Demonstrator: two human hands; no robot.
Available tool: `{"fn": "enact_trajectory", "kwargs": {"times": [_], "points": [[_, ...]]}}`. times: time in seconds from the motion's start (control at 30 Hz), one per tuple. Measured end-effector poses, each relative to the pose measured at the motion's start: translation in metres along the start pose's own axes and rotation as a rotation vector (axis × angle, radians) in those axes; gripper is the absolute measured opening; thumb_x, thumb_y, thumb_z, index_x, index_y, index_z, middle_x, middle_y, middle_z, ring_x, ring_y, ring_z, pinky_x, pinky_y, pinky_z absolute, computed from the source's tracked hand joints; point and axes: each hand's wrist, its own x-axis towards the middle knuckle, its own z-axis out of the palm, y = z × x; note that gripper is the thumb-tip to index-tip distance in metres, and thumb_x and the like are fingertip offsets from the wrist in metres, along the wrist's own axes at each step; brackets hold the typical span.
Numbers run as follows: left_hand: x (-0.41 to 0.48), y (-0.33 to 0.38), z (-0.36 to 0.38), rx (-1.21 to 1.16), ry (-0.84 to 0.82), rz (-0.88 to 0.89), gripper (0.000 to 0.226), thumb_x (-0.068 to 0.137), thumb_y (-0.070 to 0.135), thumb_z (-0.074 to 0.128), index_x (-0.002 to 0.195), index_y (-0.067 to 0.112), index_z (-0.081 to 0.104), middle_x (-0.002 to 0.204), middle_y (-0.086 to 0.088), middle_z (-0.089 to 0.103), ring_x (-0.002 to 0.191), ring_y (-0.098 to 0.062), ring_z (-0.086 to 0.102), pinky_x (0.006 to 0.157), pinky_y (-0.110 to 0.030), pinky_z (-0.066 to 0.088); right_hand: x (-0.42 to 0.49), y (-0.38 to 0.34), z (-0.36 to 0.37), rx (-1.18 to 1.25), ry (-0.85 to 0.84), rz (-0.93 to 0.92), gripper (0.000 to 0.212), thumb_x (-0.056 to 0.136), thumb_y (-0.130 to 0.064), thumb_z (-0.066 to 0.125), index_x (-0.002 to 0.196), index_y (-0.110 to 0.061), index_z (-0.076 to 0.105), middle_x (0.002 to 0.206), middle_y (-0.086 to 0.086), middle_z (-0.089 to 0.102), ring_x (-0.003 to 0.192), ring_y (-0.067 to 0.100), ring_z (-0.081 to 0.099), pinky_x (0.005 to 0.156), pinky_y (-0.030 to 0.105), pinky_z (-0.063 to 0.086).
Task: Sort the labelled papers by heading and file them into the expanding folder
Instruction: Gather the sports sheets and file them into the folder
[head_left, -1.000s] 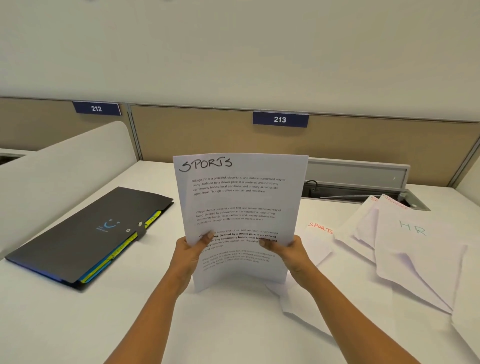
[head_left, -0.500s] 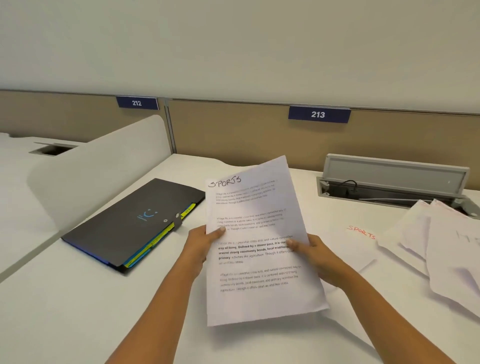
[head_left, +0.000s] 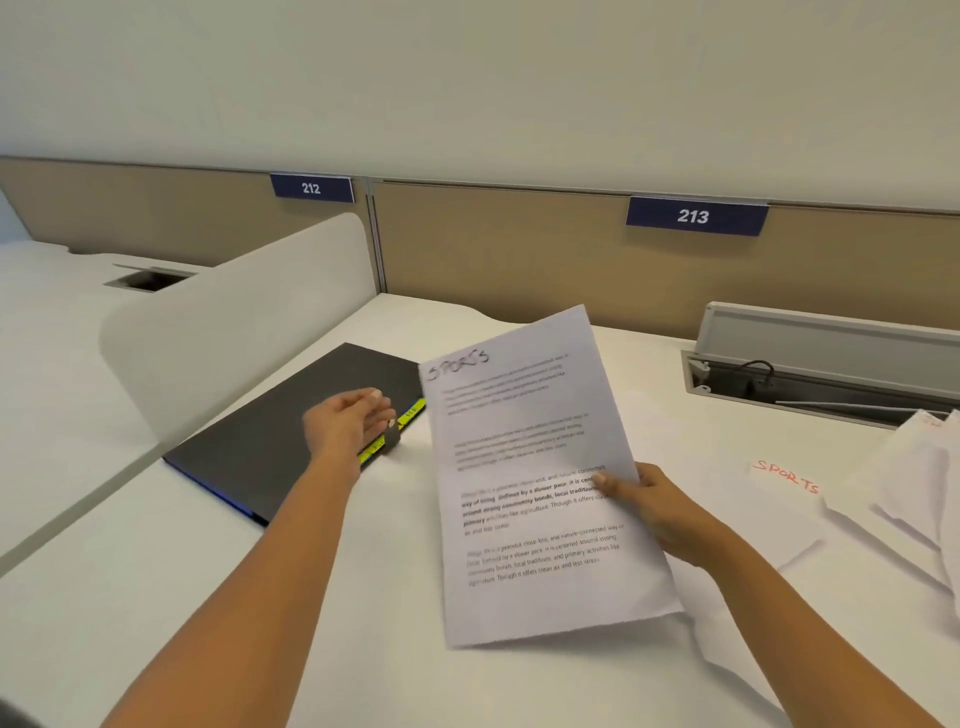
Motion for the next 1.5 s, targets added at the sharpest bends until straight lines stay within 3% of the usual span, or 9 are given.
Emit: {"fn": "enact_trajectory", "kwargs": {"times": [0.17, 0.3, 0.47, 0.63, 0.9, 1.03, 1.23, 1.37, 1.5], "points": [[0.031, -0.002, -0.044, 0.508, 0.113, 0.147, 0.015, 0.085, 0.005, 0.063, 0.097, -0.001, 0.069, 0.086, -0.012, 0.068, 0.073, -0.019, 0.066, 0.077, -0.03, 0.056, 0.016, 0.006, 0.002, 0.119, 0.134, -0.018, 0.014, 0.093, -0.013, 0.052, 0.1, -0.007, 0.062, 0.081, 0.002, 0.076, 0.07, 0.017, 0.072, 0.061, 0.029, 0.059], [0.038, -0.014, -0.075, 1.057, 0.014, 0.207, 0.032, 0.087, 0.021, 0.063, 0.115, 0.005, 0.065, 0.115, -0.012, 0.066, 0.109, -0.027, 0.059, 0.097, -0.035, 0.043, 0.027, 0.012, 0.012, 0.191, 0.164, 0.003, 0.011, 0.093, -0.009, 0.051, 0.094, -0.009, 0.062, 0.074, 0.0, 0.075, 0.064, 0.016, 0.072, 0.055, 0.028, 0.059], [0.047, -0.031, -0.092, 1.428, -0.194, 0.183, 0.068, 0.087, 0.046, 0.057, 0.141, 0.009, 0.037, 0.148, -0.014, 0.036, 0.137, -0.029, 0.03, 0.11, -0.041, 0.029, 0.038, 0.019, 0.029, 0.213, 0.136, 0.033, 0.012, 0.093, -0.008, 0.051, 0.097, -0.008, 0.062, 0.075, 0.0, 0.075, 0.065, 0.016, 0.072, 0.054, 0.027, 0.058], [0.047, -0.041, -0.09, 1.644, -0.249, 0.239, 0.07, 0.091, 0.05, 0.046, 0.144, 0.009, 0.028, 0.152, -0.012, 0.026, 0.141, -0.029, 0.022, 0.112, -0.046, 0.022, 0.045, 0.025, 0.042, 0.214, 0.111, 0.053, 0.014, 0.094, -0.01, 0.051, 0.102, -0.008, 0.062, 0.082, 0.002, 0.075, 0.069, 0.018, 0.073, 0.057, 0.03, 0.059], [0.048, -0.044, -0.092, 1.718, -0.333, 0.243, 0.059, 0.098, 0.045, 0.028, 0.143, 0.007, 0.03, 0.149, -0.013, 0.032, 0.136, -0.029, 0.031, 0.11, -0.042, 0.029, 0.05, 0.031, 0.045, 0.226, 0.097, 0.072, 0.018, 0.093, -0.011, 0.052, 0.107, -0.007, 0.061, 0.088, 0.005, 0.075, 0.074, 0.022, 0.073, 0.062, 0.034, 0.06], [0.052, -0.033, -0.093, 1.75, -0.426, 0.22, 0.058, 0.099, 0.044, 0.03, 0.146, 0.01, 0.027, 0.15, -0.014, 0.031, 0.136, -0.03, 0.033, 0.107, -0.038, 0.032, 0.051, 0.032, 0.046, 0.239, 0.089, 0.069, 0.019, 0.092, -0.011, 0.052, 0.108, -0.006, 0.061, 0.089, 0.005, 0.075, 0.076, 0.021, 0.073, 0.062, 0.032, 0.06], [0.055, -0.033, -0.106, 1.643, -0.531, 0.155, 0.068, 0.096, 0.036, 0.046, 0.15, 0.014, 0.011, 0.158, -0.009, 0.006, 0.146, -0.027, 0.006, 0.117, -0.038, 0.014, 0.053, 0.034, 0.05, 0.237, 0.091, 0.073, 0.02, 0.092, -0.012, 0.053, 0.109, -0.006, 0.061, 0.087, 0.005, 0.075, 0.074, 0.02, 0.073, 0.062, 0.033, 0.06], [0.061, -0.033, -0.121, 1.507, -0.607, 0.122, 0.075, 0.091, 0.033, 0.056, 0.15, 0.018, 0.013, 0.158, -0.001, 0.003, 0.146, -0.02, 0.0, 0.118, -0.037, 0.009, 0.053, 0.034, 0.049, 0.248, 0.078, 0.059, 0.041, 0.073, -0.025, 0.067, 0.109, -0.006, 0.062, 0.09, 0.007, 0.075, 0.076, 0.022, 0.073, 0.06, 0.033, 0.06], [0.063, -0.035, -0.126, 1.465, -0.634, 0.122, 0.076, 0.09, 0.032, 0.058, 0.149, 0.019, 0.012, 0.158, 0.0, 0.0, 0.146, -0.019, -0.003, 0.117, -0.037, 0.0, 0.055, 0.034, 0.048, 0.247, 0.089, 0.068, 0.029, 0.086, -0.017, 0.061, 0.113, -0.004, 0.06, 0.087, 0.005, 0.076, 0.074, 0.02, 0.073, 0.06, 0.032, 0.06]]}}
